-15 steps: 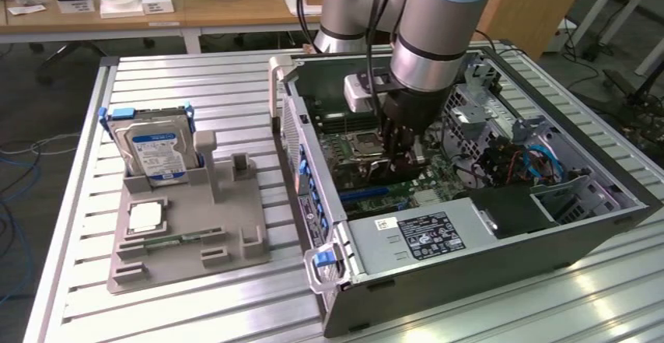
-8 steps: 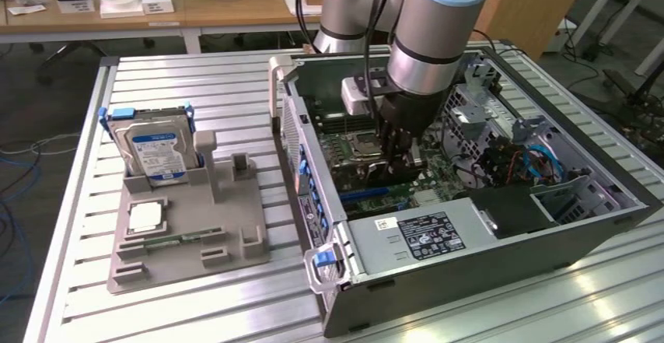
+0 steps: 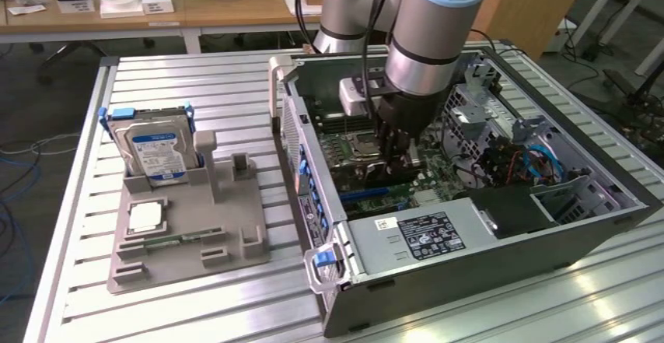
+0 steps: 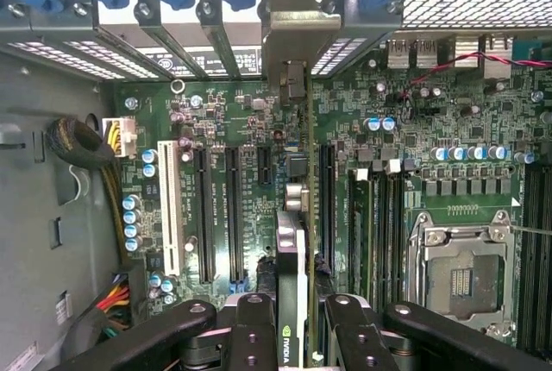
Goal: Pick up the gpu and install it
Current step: 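Insert the gpu into the slot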
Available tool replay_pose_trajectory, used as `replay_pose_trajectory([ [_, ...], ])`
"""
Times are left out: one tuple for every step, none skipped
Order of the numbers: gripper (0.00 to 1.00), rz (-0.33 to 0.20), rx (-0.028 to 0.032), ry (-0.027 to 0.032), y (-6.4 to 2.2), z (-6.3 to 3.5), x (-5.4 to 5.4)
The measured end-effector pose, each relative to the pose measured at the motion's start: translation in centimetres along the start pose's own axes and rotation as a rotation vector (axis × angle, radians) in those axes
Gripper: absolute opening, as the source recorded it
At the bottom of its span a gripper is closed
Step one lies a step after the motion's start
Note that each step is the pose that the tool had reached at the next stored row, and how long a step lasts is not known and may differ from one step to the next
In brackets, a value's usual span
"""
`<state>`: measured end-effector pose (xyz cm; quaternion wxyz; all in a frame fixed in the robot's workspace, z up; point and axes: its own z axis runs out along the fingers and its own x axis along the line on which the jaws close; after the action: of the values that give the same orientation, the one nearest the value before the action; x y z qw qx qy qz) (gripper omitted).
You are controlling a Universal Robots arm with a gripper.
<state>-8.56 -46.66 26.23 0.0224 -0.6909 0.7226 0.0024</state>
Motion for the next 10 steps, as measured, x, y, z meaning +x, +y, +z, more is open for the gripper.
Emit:
replay_pose_trajectory([
  [0.27,0.000,0.0000,0.0001,0.05,0.01,-0.02],
  [0.27,0.000,-0.0001,0.0002,0.10,0.02,-0.03],
  [0.27,0.000,-0.0001,0.0002,0.15,0.03,-0.04],
  [0.27,0.000,-0.0001,0.0003,0.20,0.04,-0.05],
  [0.27,0.000,-0.0001,0.0002,0.25,0.06,-0.06],
  [0.27,0.000,0.0000,0.0002,0.30,0.08,-0.07],
  [0.27,0.000,0.0000,0.0001,0.34,0.11,-0.08],
  [0.27,0.000,0.0002,-0.0001,0.39,0.18,-0.09],
  [0.27,0.000,0.0001,0.0002,0.42,0.27,-0.09],
  [0.27,0.000,-0.0001,0.0008,0.42,0.35,-0.08],
])
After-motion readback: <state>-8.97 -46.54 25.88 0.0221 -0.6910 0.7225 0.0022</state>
